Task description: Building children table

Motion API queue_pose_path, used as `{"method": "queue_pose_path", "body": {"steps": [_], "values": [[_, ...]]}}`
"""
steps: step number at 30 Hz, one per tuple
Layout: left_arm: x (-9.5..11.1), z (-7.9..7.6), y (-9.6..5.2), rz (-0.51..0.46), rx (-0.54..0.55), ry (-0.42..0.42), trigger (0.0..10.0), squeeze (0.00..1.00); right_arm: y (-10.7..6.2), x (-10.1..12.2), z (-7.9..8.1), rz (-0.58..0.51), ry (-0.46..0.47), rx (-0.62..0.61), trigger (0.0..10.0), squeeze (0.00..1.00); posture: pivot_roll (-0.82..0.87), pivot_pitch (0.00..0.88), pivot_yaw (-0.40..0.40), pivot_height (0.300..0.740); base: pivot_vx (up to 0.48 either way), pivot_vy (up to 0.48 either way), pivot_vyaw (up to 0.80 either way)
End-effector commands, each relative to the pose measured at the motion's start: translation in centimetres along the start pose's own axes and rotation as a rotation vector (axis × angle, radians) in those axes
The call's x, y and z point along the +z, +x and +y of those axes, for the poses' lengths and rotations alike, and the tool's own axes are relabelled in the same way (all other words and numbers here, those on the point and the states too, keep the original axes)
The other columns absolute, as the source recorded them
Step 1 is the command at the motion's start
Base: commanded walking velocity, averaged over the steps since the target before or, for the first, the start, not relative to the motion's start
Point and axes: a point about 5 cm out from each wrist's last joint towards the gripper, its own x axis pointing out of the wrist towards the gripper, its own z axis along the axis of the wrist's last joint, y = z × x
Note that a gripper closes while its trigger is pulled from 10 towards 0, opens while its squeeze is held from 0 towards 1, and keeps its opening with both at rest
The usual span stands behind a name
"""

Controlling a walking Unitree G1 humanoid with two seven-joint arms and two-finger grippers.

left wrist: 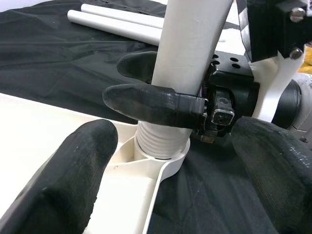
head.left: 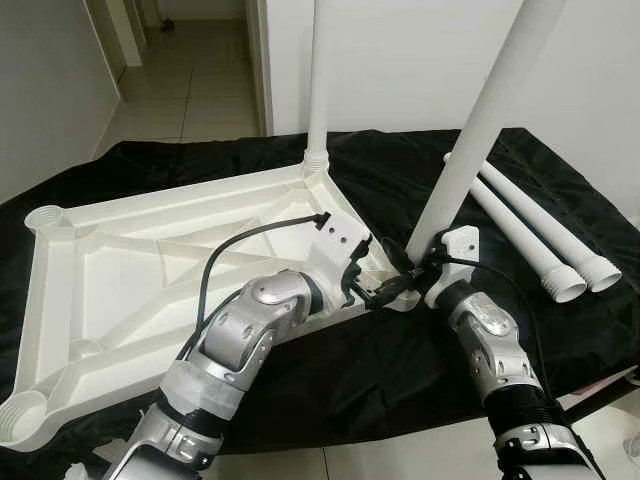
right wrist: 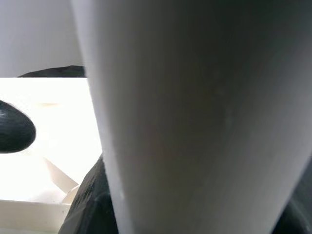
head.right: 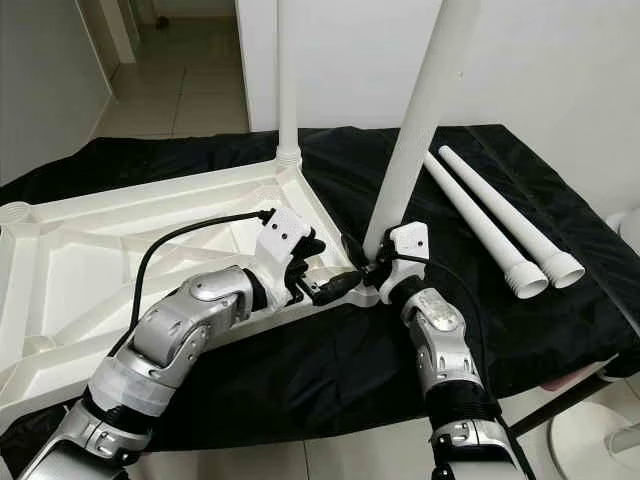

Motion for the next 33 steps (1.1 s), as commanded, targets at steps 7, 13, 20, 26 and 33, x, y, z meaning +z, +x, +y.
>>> {"method": "queue_pose_path", "body": {"steps": [7, 13, 20, 26, 33], "values": [[0.5, 0.1, -0.1, -0.008, 0.004, 0.006, 10.0, 0.00, -0.9, -1.9, 1.6, 0.044, -0.067, 0.077, 10.0, 0.00, -0.05, 0.029, 0.008, 0.740, 0.000, 0.000, 0.00], [0.7, 0.2, -0.1, -0.014, 0.006, 0.007, 10.0, 0.00, -1.3, -2.2, 1.7, 0.043, -0.044, 0.092, 10.0, 0.00, -0.05, 0.031, 0.011, 0.740, 0.000, 0.000, 0.00], [0.8, 0.2, -0.1, -0.015, 0.005, 0.009, 10.0, 0.00, -1.2, -2.3, 1.5, 0.046, 0.034, 0.066, 10.0, 0.00, -0.05, 0.032, 0.011, 0.740, 0.000, 0.000, 0.00], [0.9, 0.2, -0.1, -0.018, 0.007, 0.010, 10.0, 0.00, -0.8, -3.0, 1.4, 0.114, 0.121, 0.045, 10.0, 0.00, -0.05, 0.031, 0.010, 0.740, 0.000, 0.000, 0.00], [1.0, 0.3, -0.1, -0.020, 0.010, 0.010, 10.0, 0.00, -0.6, -3.3, 1.0, 0.182, 0.169, 0.029, 10.0, 0.00, -0.05, 0.031, 0.008, 0.740, 0.000, 0.000, 0.00]]}}
